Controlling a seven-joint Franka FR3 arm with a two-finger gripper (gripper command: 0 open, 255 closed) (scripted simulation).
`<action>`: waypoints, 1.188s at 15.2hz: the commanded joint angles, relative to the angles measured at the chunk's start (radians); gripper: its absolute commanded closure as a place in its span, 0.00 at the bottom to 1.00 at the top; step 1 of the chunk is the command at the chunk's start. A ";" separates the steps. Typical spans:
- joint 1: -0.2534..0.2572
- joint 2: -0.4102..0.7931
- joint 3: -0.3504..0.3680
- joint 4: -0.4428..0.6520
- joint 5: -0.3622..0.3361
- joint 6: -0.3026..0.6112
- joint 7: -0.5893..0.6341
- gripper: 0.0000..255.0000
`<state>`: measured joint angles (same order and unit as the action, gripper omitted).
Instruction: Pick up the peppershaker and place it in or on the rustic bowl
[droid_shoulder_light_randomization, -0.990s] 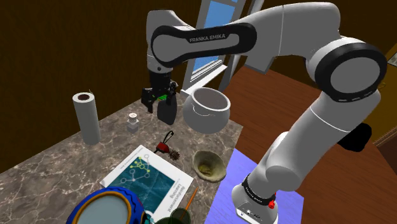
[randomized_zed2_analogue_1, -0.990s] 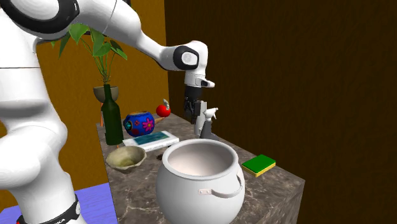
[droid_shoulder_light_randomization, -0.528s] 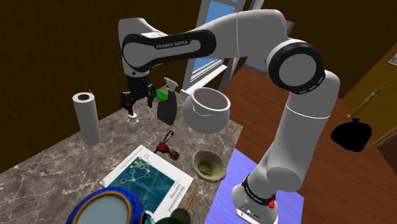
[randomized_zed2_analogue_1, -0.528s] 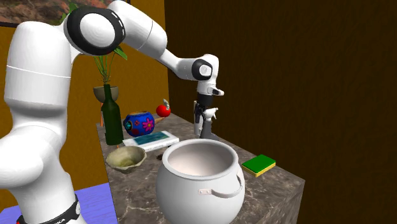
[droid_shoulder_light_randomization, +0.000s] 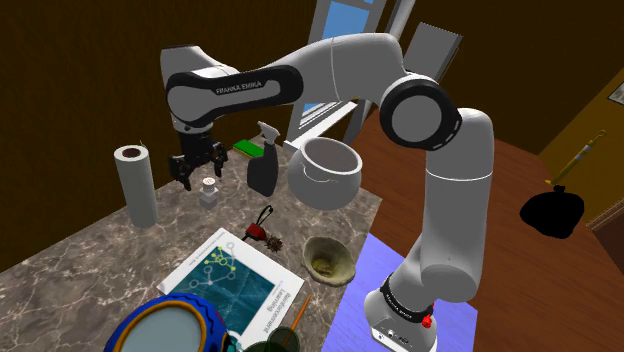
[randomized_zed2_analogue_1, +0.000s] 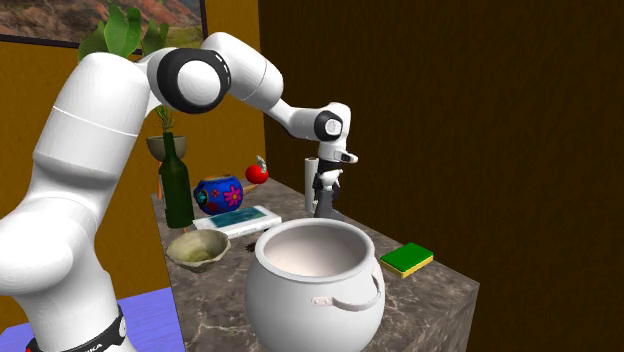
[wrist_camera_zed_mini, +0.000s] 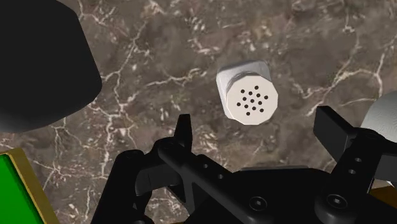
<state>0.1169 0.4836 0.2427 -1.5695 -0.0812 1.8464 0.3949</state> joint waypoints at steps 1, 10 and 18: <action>0.000 0.006 -0.001 -0.022 -0.002 0.027 0.002 0.00; 0.000 0.011 -0.002 -0.049 -0.004 0.060 0.003 0.00; 0.000 0.011 -0.002 -0.049 -0.004 0.060 0.003 1.00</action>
<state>0.1168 0.4945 0.2409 -1.6187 -0.0850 1.9063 0.3982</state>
